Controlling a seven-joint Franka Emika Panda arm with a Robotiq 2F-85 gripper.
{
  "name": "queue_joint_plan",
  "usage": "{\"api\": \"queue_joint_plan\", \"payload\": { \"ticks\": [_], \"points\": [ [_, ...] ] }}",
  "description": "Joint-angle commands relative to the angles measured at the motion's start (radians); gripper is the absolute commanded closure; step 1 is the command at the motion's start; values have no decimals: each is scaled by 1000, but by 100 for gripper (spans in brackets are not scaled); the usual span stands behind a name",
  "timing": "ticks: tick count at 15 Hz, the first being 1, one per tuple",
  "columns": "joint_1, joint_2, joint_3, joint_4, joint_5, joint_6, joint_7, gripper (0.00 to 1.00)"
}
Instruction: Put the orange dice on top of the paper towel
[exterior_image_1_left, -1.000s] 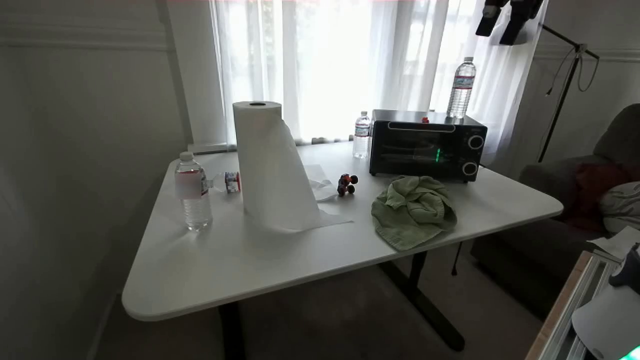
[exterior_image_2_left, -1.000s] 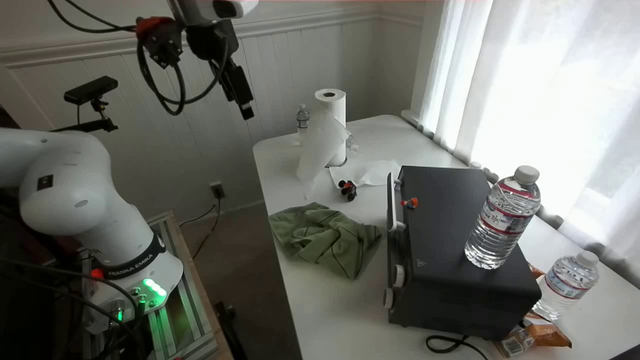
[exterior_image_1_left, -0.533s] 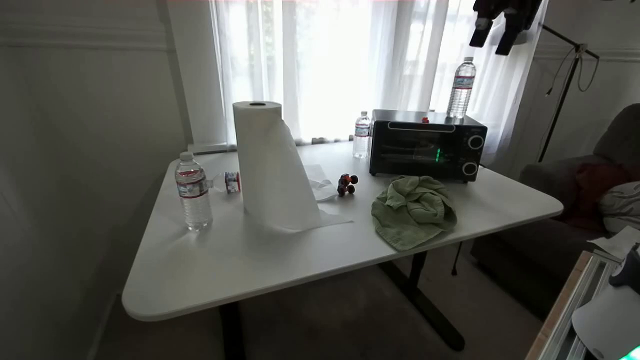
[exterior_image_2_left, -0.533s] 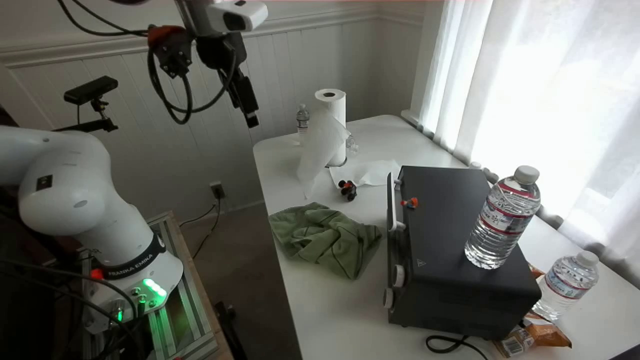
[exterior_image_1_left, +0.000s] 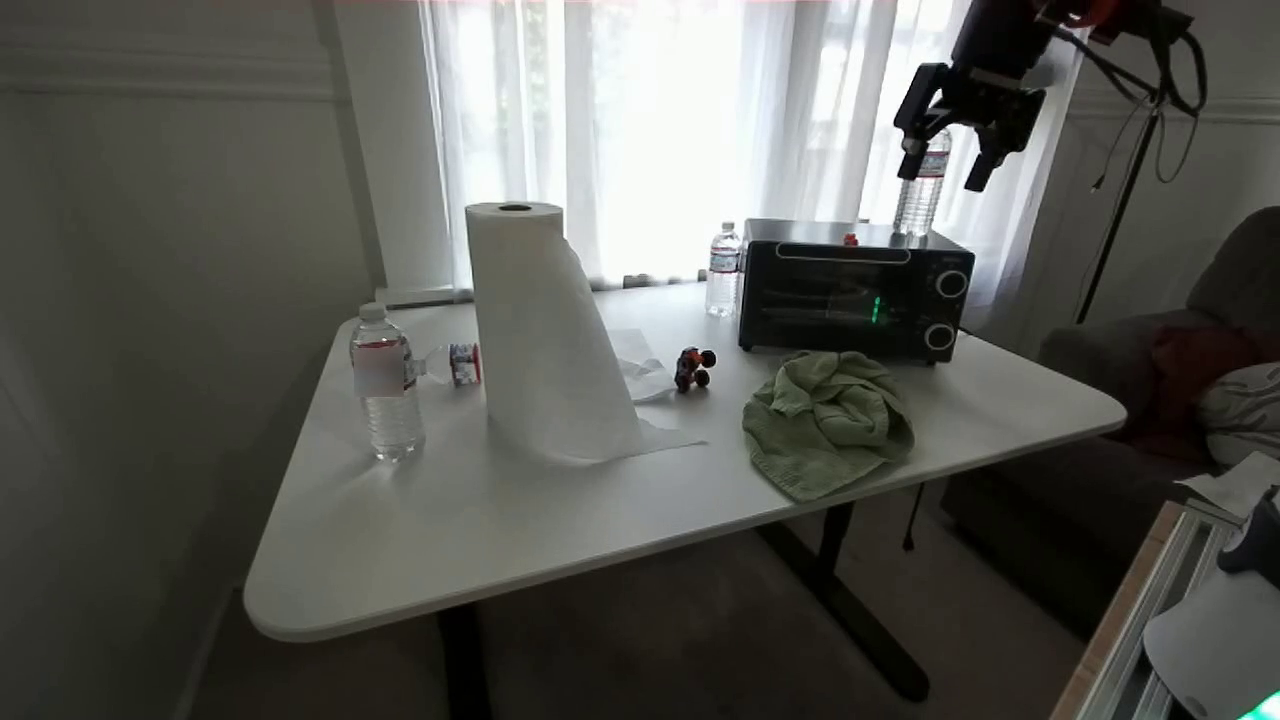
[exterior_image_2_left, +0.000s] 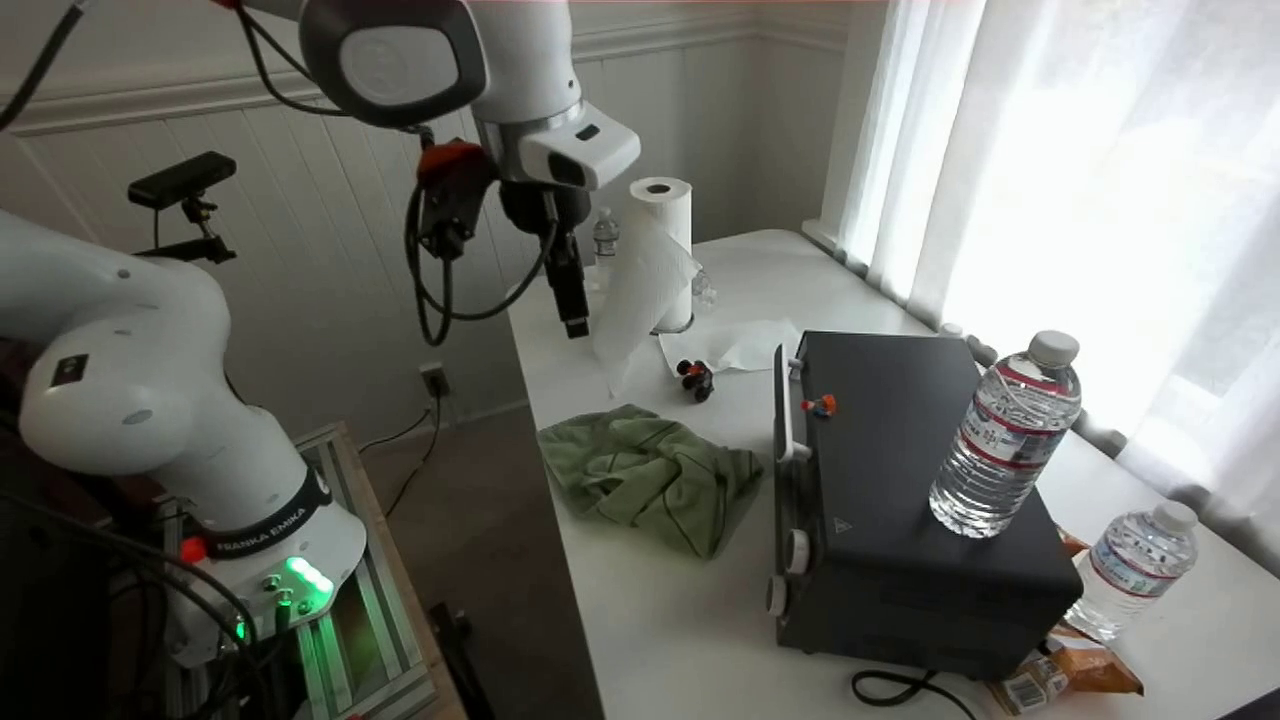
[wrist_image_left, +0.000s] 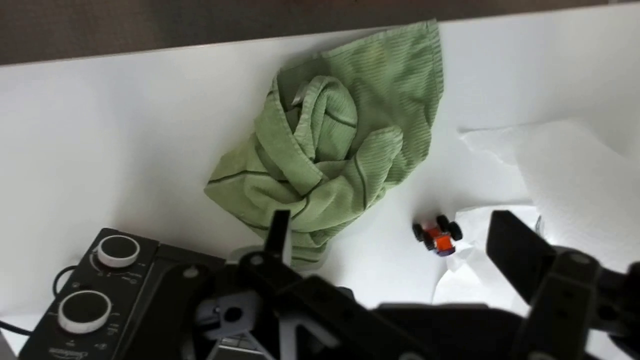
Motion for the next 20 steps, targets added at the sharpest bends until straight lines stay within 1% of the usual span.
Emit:
{"api": "queue_joint_plan", "payload": {
  "ticks": [1, 3, 7, 10, 11, 12, 15, 18, 19, 20],
  "points": [
    [-48, 135, -16, 113, 56, 41, 72, 0],
    [-71, 195, 2, 148, 36, 120, 121, 0],
    [-98, 327, 24, 232, -26, 221, 230, 0],
    [-101, 419, 18, 296, -70, 233, 266, 0],
    [-92, 447, 4, 327, -43, 190, 251, 0],
    [-85, 385, 4, 262, -38, 224, 230, 0],
    [-83, 446, -3, 307, -39, 218, 230, 0],
    [-82, 453, -4, 316, -39, 215, 231, 0],
    [-80, 492, -4, 353, -15, 187, 250, 0],
    [-82, 530, -3, 383, -20, 194, 274, 0]
  ]
}}
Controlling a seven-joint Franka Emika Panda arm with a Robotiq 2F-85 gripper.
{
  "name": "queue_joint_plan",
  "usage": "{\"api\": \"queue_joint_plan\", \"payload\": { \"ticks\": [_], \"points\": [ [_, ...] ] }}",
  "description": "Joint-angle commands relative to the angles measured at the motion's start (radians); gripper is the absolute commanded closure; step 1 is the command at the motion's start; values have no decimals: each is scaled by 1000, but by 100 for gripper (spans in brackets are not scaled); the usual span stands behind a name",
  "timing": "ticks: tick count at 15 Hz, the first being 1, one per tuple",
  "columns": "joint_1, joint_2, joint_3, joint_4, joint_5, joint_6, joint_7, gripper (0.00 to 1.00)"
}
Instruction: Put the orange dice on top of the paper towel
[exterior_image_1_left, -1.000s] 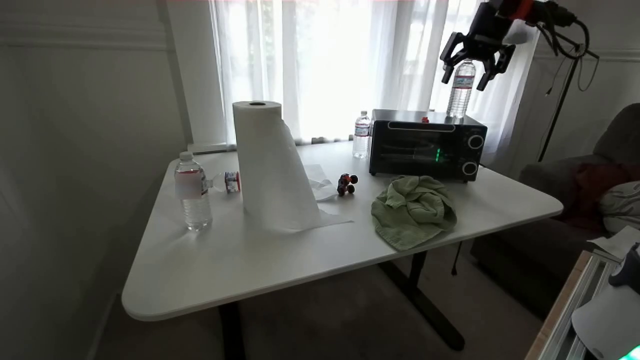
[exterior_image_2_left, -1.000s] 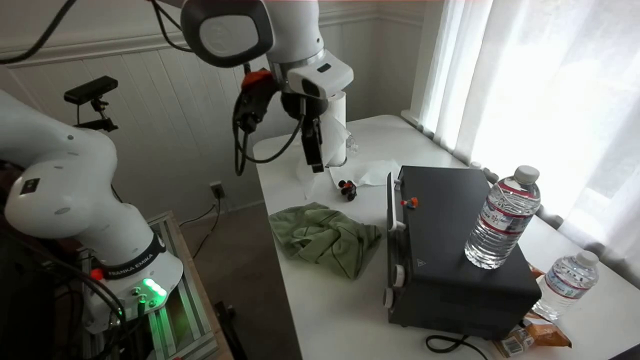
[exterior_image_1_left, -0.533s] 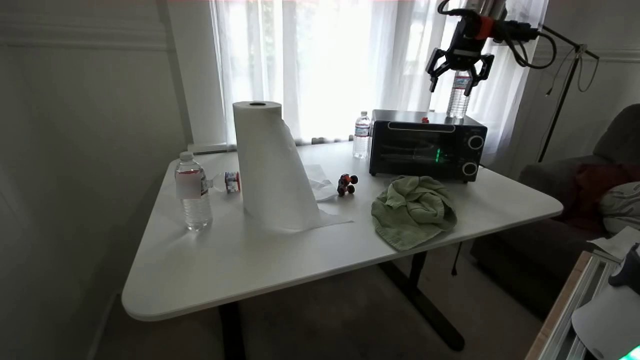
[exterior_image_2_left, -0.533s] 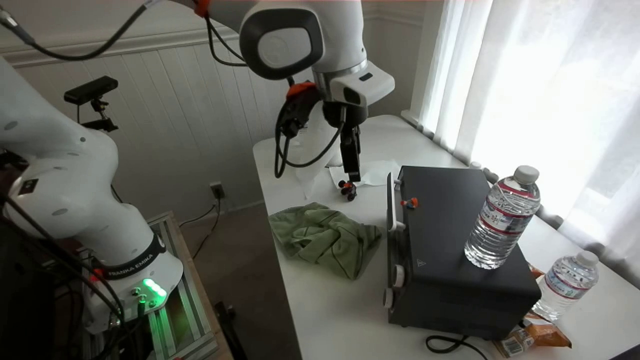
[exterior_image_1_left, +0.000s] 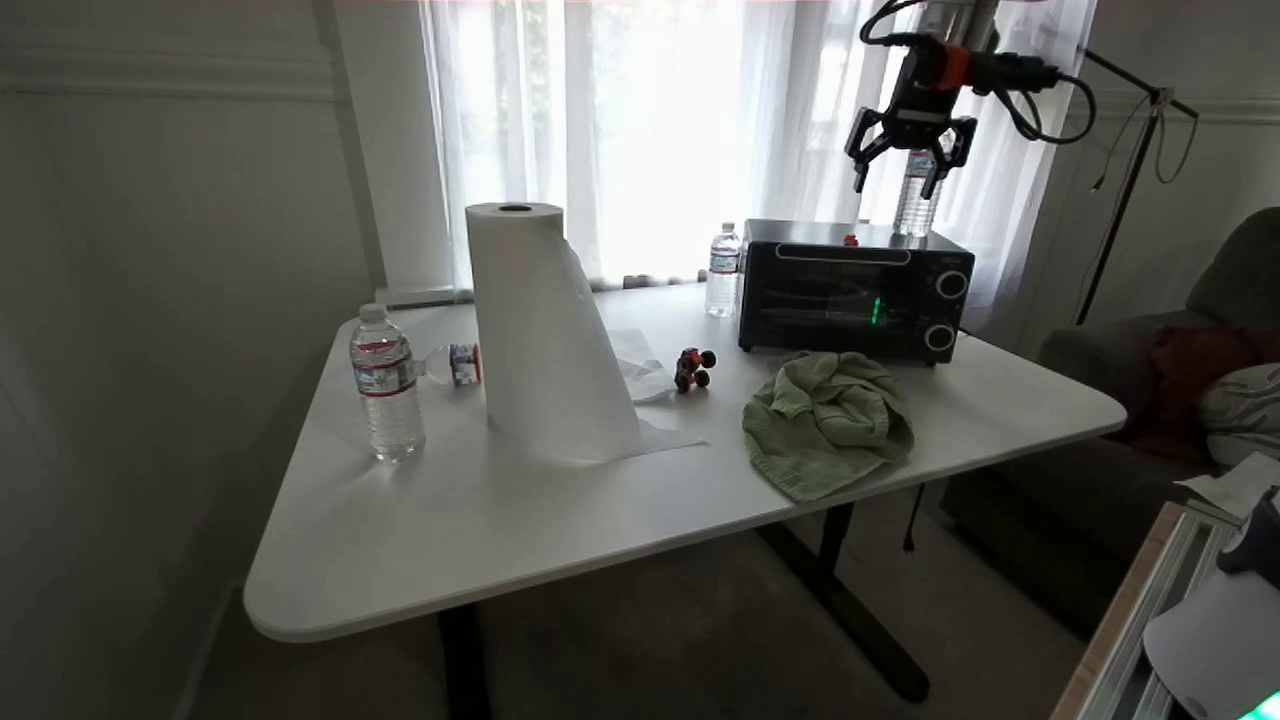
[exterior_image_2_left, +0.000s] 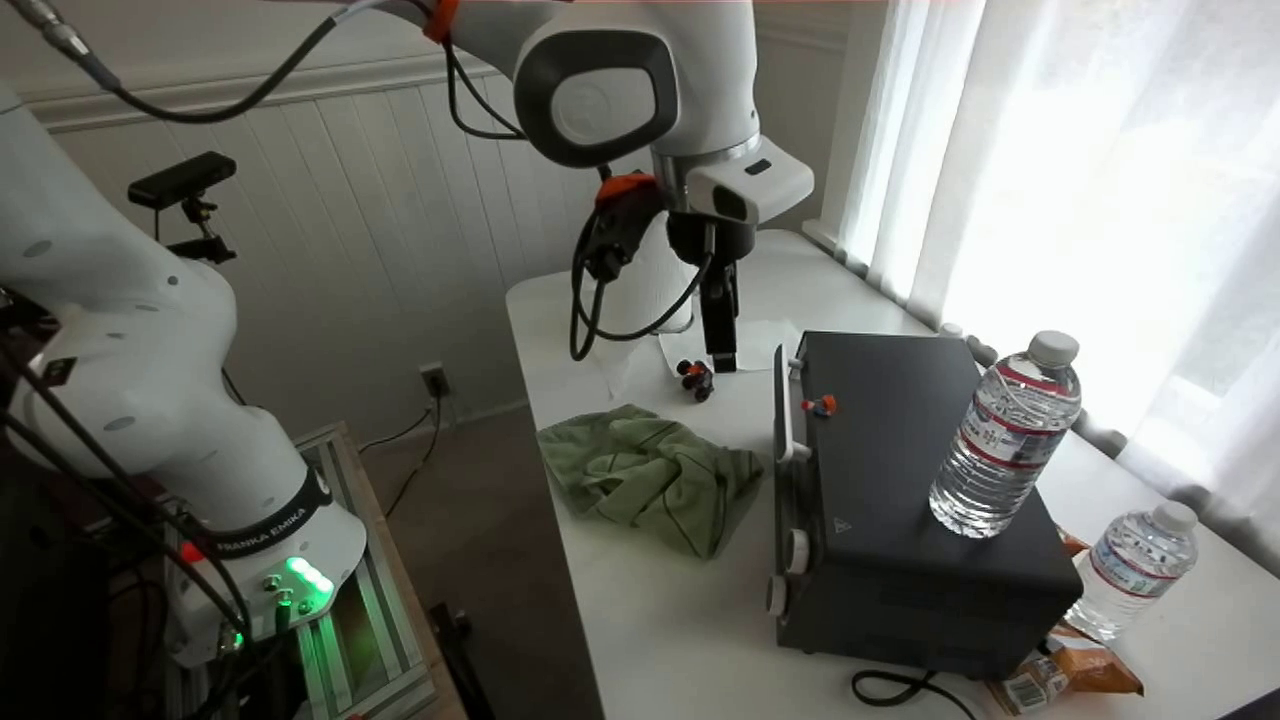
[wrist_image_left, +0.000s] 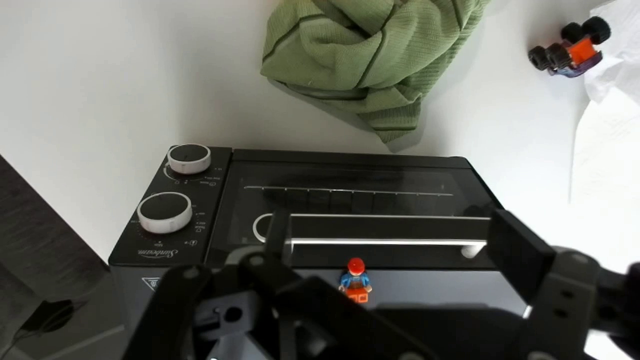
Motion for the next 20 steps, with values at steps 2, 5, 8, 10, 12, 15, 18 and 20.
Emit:
{"api": "queue_joint_plan", "payload": {
  "ticks": [2, 5, 8, 10, 12, 15, 18, 20],
  "points": [
    [5, 127, -6, 113, 15, -5, 76, 0],
    [11, 202, -11, 190, 11, -10, 94, 0],
    [16, 280, -19, 269, -3, 19, 108, 0],
    [18, 328, -25, 323, 2, 17, 114, 0],
    [17, 372, -31, 368, 8, 22, 111, 0],
    [17, 426, -36, 415, 18, 30, 110, 4],
    [18, 462, -41, 445, 17, 23, 107, 17],
    [18, 480, -43, 458, 17, 22, 104, 24]
  ]
}}
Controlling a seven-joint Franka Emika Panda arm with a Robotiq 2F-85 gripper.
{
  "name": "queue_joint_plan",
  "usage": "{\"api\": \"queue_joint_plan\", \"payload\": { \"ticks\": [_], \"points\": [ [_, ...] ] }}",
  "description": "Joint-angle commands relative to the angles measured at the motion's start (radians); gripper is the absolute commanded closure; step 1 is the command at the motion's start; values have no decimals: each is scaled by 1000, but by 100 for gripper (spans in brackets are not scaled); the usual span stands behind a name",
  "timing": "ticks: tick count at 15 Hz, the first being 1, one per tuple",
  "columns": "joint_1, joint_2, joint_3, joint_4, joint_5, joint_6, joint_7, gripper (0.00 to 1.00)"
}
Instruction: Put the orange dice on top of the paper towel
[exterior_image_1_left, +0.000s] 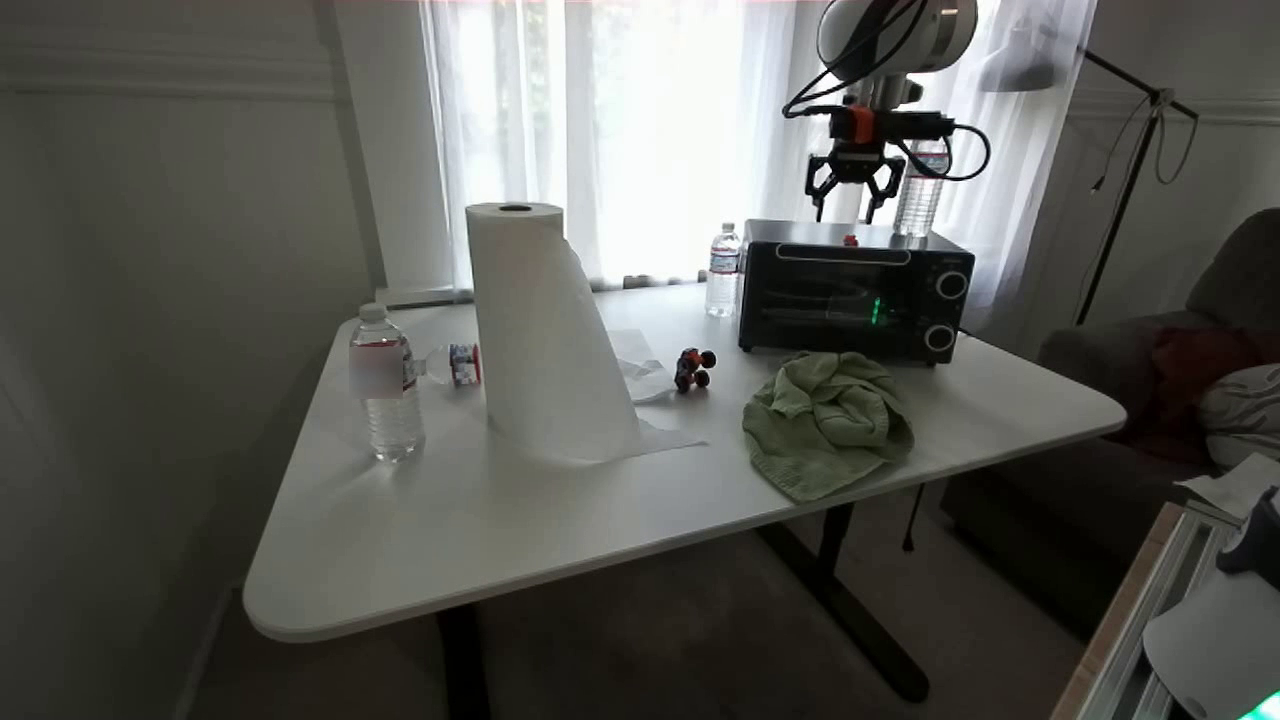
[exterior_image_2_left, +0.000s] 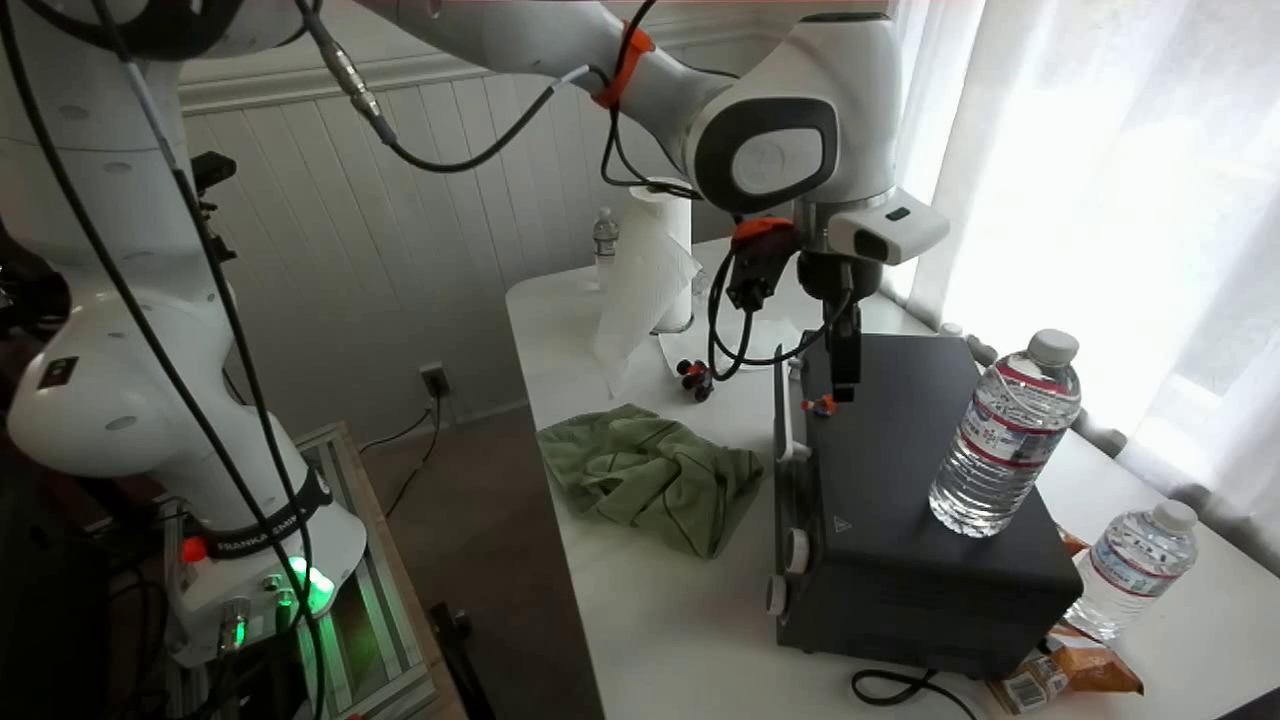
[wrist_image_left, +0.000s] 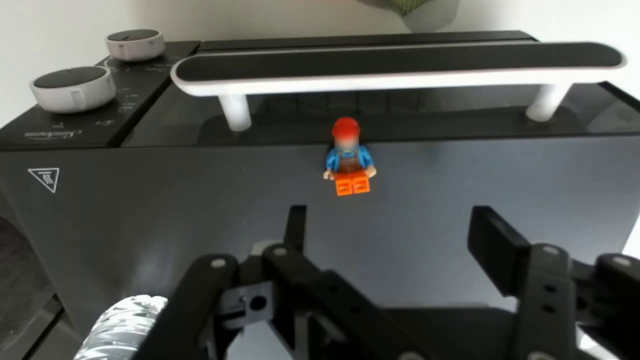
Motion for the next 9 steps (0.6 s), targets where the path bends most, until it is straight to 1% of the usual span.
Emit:
{"api": "queue_joint_plan", "payload": {
  "ticks": [1, 2, 3, 4, 5, 7, 8, 9],
  "points": [
    [14, 42, -19, 46, 16, -4, 7, 26],
    [15, 48, -21, 50, 14, -6, 8, 38],
    [16, 53, -23, 55, 12, -11, 11, 37],
    [17, 58, -25, 59, 9, -16, 14, 40],
    [19, 60, -28, 61, 6, -23, 17, 45],
    [22, 61, -33, 65, -1, -39, 21, 45],
    [23, 61, -35, 66, -1, -44, 20, 49],
    [24, 61, -37, 68, -2, -54, 20, 47]
  ]
}}
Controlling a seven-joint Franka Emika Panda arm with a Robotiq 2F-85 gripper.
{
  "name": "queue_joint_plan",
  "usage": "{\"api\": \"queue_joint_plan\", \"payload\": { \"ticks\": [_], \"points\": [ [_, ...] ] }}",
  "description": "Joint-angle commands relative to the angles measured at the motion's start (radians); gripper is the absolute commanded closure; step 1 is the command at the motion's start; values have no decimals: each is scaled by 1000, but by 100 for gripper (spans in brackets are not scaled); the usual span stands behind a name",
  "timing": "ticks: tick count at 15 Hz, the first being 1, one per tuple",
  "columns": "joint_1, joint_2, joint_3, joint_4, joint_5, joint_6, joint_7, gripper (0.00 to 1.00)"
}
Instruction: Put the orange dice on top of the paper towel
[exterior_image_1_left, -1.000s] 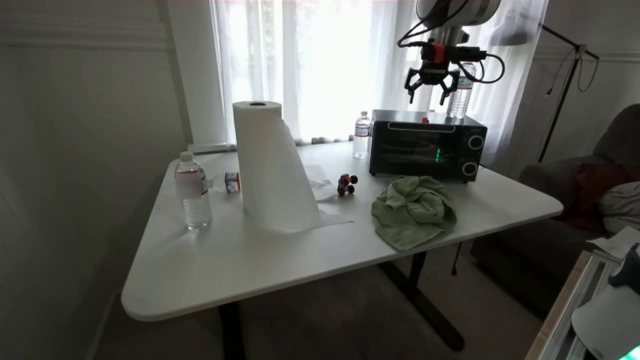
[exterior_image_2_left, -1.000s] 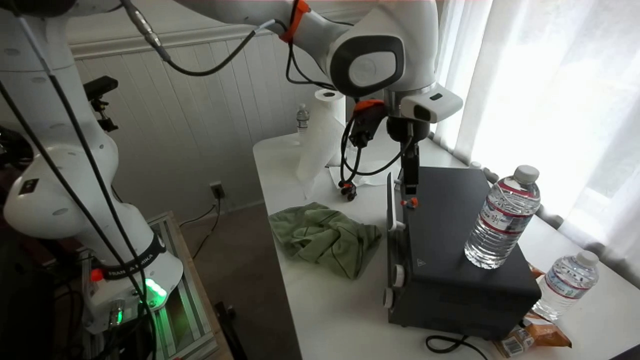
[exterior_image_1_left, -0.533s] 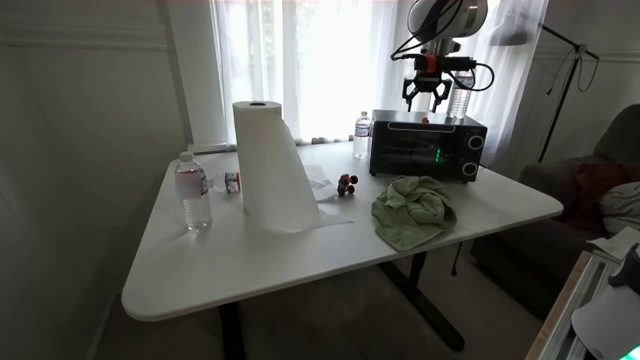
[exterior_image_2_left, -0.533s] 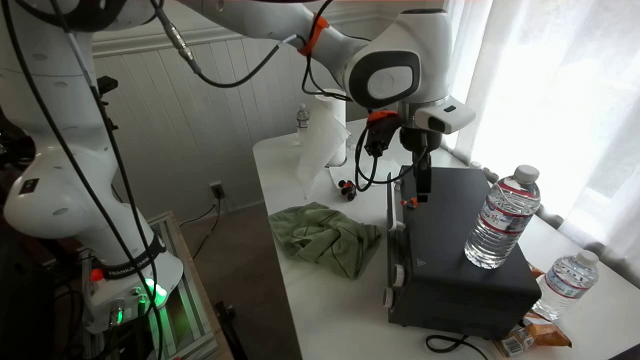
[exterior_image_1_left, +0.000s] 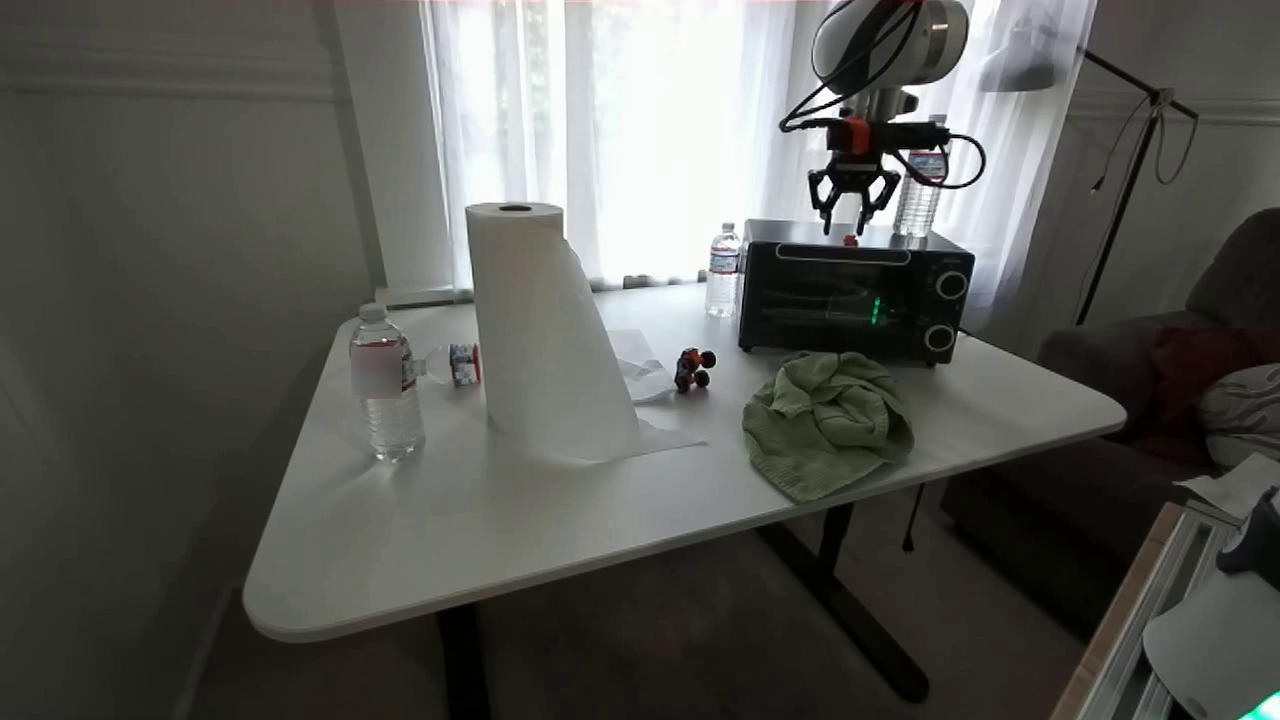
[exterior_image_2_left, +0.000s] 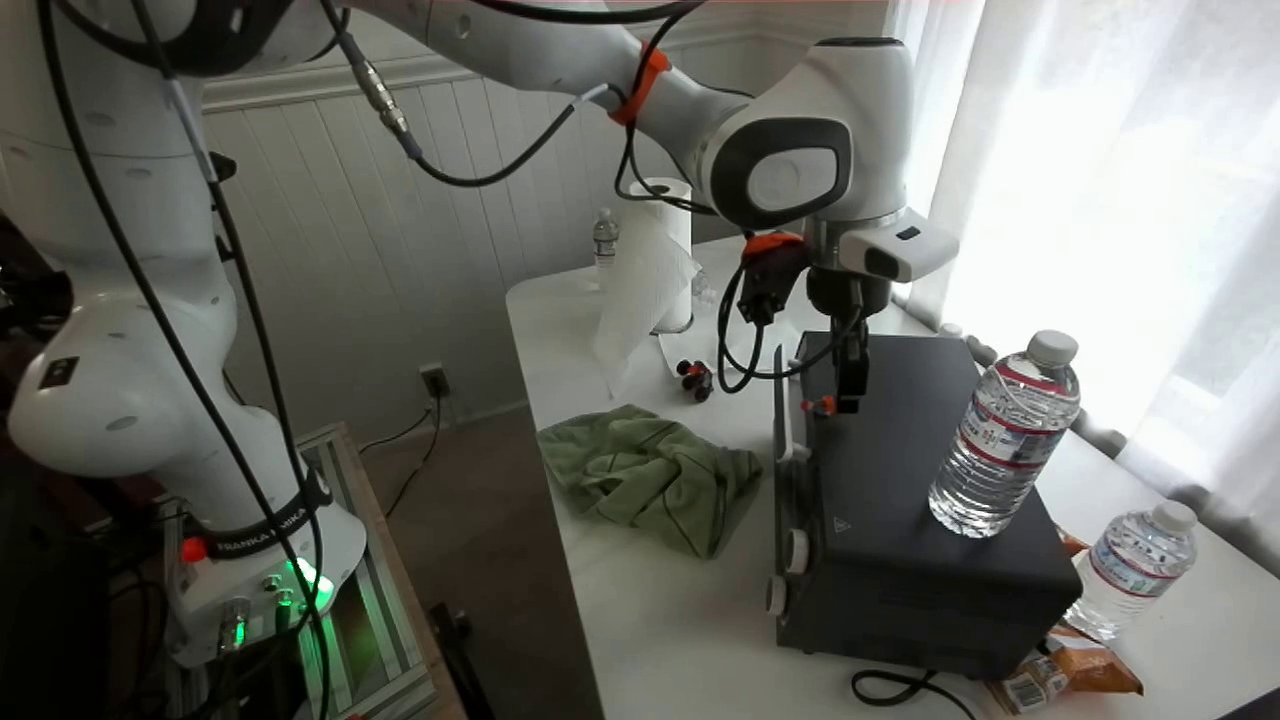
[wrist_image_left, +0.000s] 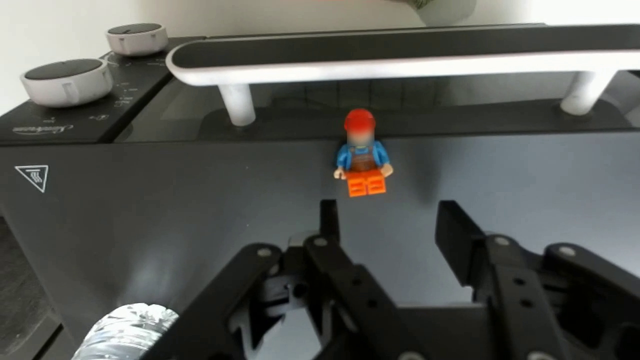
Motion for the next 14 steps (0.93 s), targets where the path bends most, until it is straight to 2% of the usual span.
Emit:
{"api": "queue_joint_plan", "payload": {
  "ticks": [1, 6, 9, 11, 14],
  "points": [
    [20, 8, -22, 28, -2, -52, 17, 49],
    [20, 7, -22, 38, -1, -94, 12, 47],
    [18, 9, -21, 47, 4, -107, 10, 58],
    [18, 10, -20, 50, 4, -110, 10, 69],
    [18, 12, -21, 52, 2, -112, 10, 70]
  ]
}}
